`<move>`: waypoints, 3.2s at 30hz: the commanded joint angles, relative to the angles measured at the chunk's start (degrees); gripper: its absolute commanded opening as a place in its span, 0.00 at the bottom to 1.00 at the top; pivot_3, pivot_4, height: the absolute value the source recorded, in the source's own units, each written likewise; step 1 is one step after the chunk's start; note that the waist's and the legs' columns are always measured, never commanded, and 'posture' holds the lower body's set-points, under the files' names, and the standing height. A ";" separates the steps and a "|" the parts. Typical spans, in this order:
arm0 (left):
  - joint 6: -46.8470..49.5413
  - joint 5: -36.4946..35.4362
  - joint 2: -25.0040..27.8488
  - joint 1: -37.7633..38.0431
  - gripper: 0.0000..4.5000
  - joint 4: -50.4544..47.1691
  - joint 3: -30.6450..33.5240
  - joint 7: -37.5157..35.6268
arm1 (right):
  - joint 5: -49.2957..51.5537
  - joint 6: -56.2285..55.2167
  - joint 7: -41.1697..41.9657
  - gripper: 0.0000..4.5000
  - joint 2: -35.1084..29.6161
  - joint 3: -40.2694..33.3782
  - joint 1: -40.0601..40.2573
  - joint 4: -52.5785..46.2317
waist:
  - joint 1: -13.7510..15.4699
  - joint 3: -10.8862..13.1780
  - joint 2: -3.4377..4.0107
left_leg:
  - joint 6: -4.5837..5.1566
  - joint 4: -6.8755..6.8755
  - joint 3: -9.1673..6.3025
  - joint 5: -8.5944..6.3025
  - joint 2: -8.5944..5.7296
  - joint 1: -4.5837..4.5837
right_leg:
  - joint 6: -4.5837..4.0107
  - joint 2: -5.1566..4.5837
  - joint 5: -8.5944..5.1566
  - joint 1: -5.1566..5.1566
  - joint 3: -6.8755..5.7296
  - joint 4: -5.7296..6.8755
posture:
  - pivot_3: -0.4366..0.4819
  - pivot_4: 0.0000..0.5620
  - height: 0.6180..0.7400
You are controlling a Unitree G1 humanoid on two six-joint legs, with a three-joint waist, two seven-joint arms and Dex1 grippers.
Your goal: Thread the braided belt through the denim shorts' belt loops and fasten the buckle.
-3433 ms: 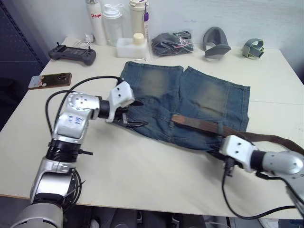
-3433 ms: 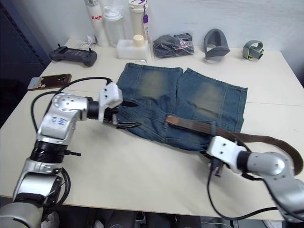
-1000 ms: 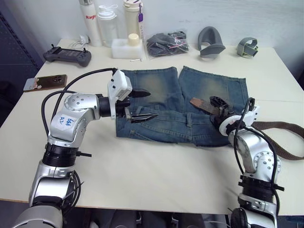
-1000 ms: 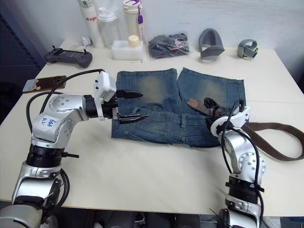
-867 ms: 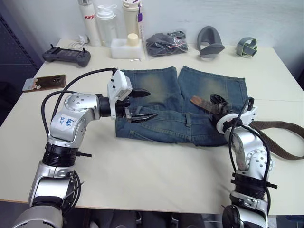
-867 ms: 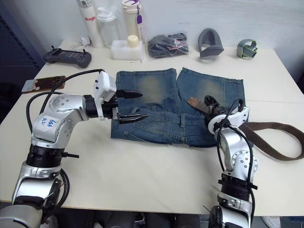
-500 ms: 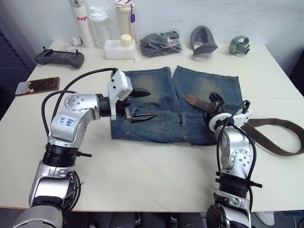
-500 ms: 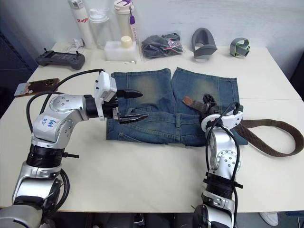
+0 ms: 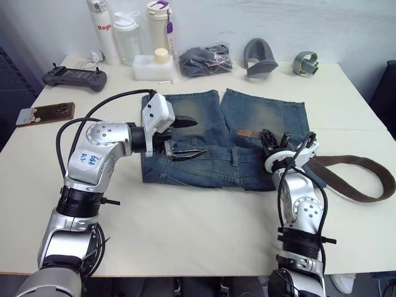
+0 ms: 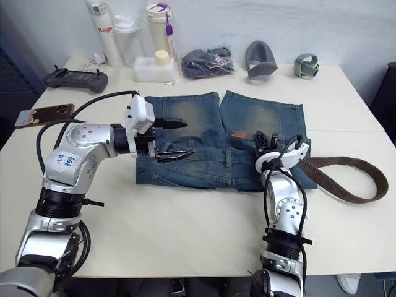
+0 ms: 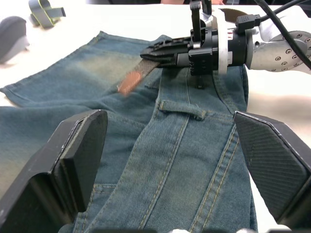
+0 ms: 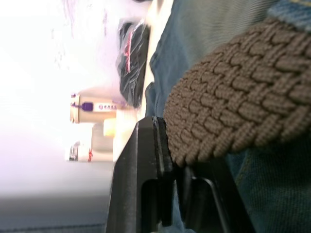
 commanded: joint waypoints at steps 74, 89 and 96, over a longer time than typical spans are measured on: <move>-4.25 2.43 -0.10 -1.32 1.00 1.93 -2.19 -3.61 | 29.43 29.89 20.69 0.01 -33.98 -12.36 29.98 -7.81 | 3.11 0.60 1.18 | 0.42 0.23 -0.07 0.21 -0.19 -0.99 | 0.33 -0.05 0.13 -0.48 0.32 -0.44 | 0.48 0.27 0.25; -4.39 2.59 -1.08 -1.04 1.00 2.20 -2.65 -3.76 | 18.90 27.61 22.93 0.57 -39.04 -8.58 29.92 -13.67 | 3.21 0.58 1.22 | 0.45 0.22 -0.08 0.24 -0.19 -0.97 | 0.41 -0.06 0.16 -0.43 0.31 -0.50 | 0.48 0.27 0.25; -5.61 2.91 -2.88 -2.43 1.00 4.75 -3.80 -5.26 | 33.07 17.15 5.26 0.91 -33.71 -7.99 33.92 -29.37 | 3.28 0.58 1.22 | 0.43 0.24 -0.14 0.24 -0.19 -0.99 | 0.41 -0.07 0.17 -0.43 0.29 -0.49 | 0.48 0.27 0.25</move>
